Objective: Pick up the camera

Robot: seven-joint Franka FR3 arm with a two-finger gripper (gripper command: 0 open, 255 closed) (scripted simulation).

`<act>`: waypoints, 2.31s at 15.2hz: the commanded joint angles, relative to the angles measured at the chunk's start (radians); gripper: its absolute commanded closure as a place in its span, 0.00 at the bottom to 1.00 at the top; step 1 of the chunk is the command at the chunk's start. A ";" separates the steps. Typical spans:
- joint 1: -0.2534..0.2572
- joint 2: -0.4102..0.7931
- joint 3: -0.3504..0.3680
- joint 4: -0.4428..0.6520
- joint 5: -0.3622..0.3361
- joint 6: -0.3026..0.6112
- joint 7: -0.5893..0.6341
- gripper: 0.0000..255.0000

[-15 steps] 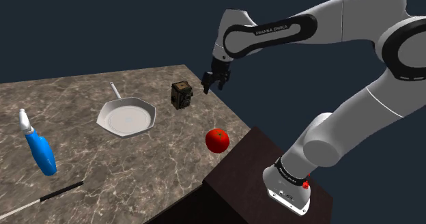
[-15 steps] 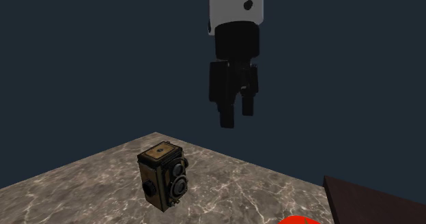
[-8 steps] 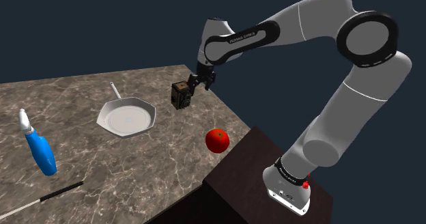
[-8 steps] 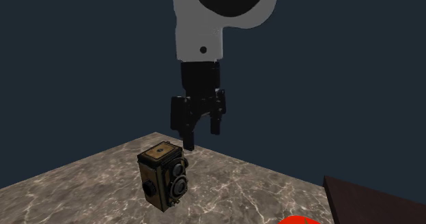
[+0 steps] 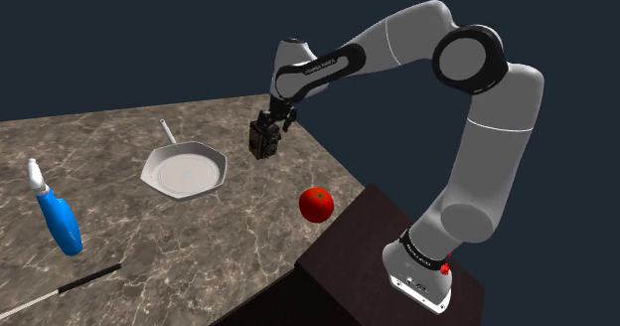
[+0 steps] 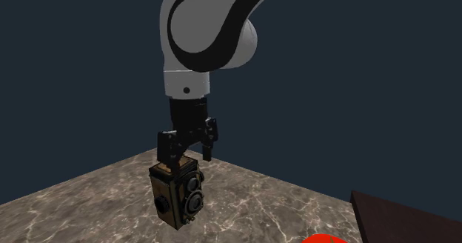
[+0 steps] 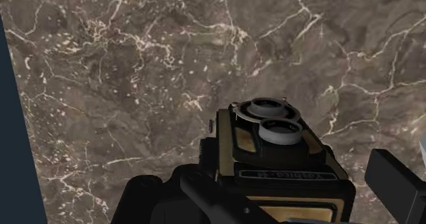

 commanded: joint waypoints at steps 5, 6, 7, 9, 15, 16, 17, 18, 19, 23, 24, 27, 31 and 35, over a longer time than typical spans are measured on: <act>0.003 0.062 -0.004 0.005 -0.007 0.060 0.007 0.00; 0.003 0.071 -0.004 0.004 -0.008 0.070 0.008 0.00; 0.003 0.077 -0.005 0.003 -0.009 0.076 0.008 0.00; 0.003 0.075 -0.005 0.002 -0.009 0.076 0.008 1.00; 0.003 0.074 -0.005 0.001 -0.009 0.075 0.008 1.00; 0.003 0.074 -0.005 0.001 -0.009 0.075 0.008 1.00; 0.003 0.074 -0.005 0.001 -0.009 0.075 0.008 1.00; 0.003 0.077 -0.005 0.003 -0.009 0.076 0.008 1.00; 0.003 0.067 -0.004 0.004 -0.008 0.066 0.008 1.00; 0.002 0.031 -0.002 0.009 -0.004 0.024 0.005 1.00; 0.001 0.022 -0.002 0.011 -0.003 0.013 0.004 1.00; 0.001 -0.003 -0.001 0.018 -0.001 -0.019 0.002 1.00; 0.000 -0.035 0.001 0.031 0.002 -0.064 -0.001 1.00; -0.001 -0.051 0.001 0.039 0.004 -0.088 -0.003 1.00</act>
